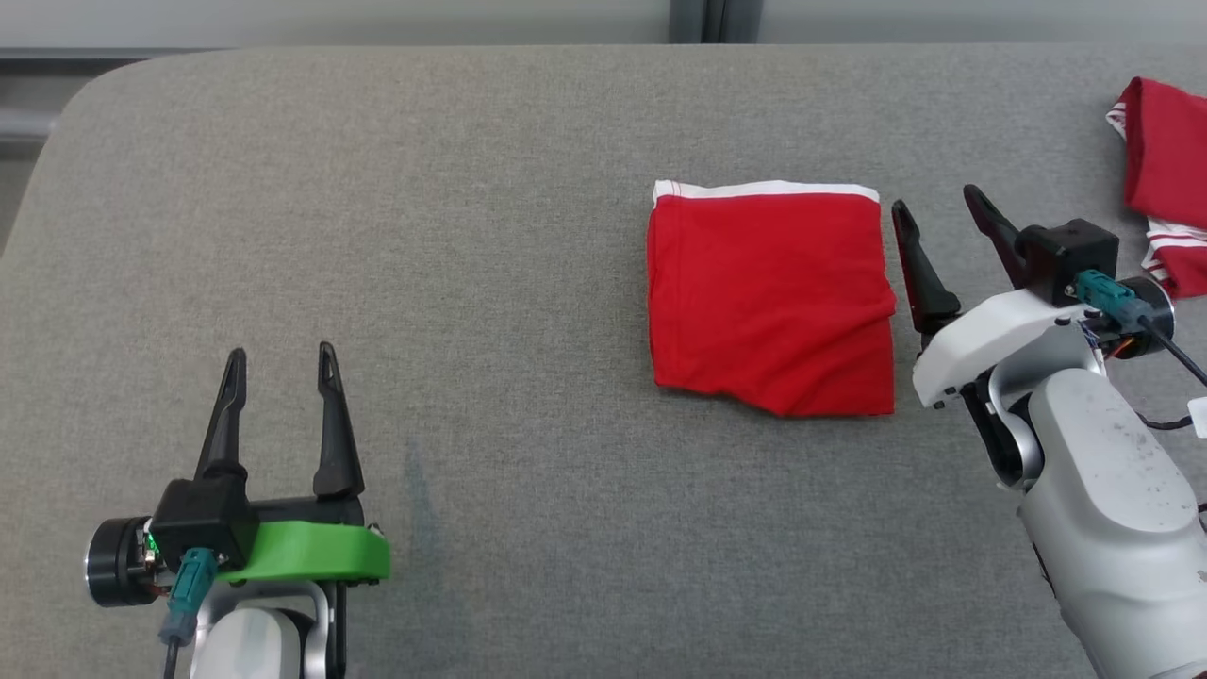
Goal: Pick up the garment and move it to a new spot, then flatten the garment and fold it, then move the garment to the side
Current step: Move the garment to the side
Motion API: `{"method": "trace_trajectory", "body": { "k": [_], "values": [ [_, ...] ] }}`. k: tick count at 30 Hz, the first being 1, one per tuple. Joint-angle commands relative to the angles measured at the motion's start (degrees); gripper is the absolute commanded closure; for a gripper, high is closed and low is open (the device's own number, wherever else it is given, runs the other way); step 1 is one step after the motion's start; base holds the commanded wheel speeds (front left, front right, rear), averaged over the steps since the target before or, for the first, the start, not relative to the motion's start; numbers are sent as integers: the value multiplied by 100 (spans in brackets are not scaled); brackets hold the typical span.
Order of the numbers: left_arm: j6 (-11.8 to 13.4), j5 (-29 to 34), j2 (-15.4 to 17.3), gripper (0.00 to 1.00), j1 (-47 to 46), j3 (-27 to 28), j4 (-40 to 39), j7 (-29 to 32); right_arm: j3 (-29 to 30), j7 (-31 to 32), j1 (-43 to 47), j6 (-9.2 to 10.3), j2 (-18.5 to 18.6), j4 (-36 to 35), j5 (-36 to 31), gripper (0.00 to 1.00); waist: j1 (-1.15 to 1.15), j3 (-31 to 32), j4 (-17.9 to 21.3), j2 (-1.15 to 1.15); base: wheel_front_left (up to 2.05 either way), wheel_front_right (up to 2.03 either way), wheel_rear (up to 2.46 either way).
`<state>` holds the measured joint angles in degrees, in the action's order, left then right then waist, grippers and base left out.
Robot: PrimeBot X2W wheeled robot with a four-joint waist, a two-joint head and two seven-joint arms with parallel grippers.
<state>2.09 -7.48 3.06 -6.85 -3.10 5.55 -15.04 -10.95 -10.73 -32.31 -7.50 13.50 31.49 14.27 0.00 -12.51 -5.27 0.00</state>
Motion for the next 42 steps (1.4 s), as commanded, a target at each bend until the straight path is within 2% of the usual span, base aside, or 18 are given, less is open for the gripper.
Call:
{"method": "trace_trajectory", "body": {
  "k": [1,11,15,27,28,30,31,35,42],
  "values": [
    [44,-46,-2,0,-109,-25,-23,-16,-37,-54,-77,3,9,189,45,0,0,-196,-161,0,0,0,0],
    [83,-148,-12,0,-254,-104,27,-16,-405,-320,-134,3,-314,1509,446,0,0,-390,-229,0,0,0,0],
    [79,-162,-13,0,-281,-137,27,-16,-369,-373,-100,3,-445,1933,550,0,0,-406,-233,0,0,0,0],
    [108,-153,-14,0,-286,-206,26,-16,-146,-406,34,6,-678,2248,497,0,0,-432,-187,0,0,0,0],
    [105,-163,-13,0,-301,-221,35,-16,-200,-389,12,6,-724,2362,555,25,0,-441,-188,0,0,0,0],
    [117,-188,-13,0,-325,-251,39,-16,-302,-350,-36,4,-833,2474,746,95,0,-458,-194,0,0,0,0],
    [124,-196,-13,0,-331,-265,40,-16,-375,-315,-69,-1,-856,2506,807,100,0,-468,-197,0,0,0,0],
    [153,-252,-12,0,-373,-287,-29,-16,-725,-339,-346,0,-681,2430,877,100,0,-570,-163,0,0,0,0],
    [148,-178,-12,0,-674,-328,-381,-16,-1480,-429,-1272,7,290,1928,612,100,0,-1004,64,0,0,0,0]
  ]
}}
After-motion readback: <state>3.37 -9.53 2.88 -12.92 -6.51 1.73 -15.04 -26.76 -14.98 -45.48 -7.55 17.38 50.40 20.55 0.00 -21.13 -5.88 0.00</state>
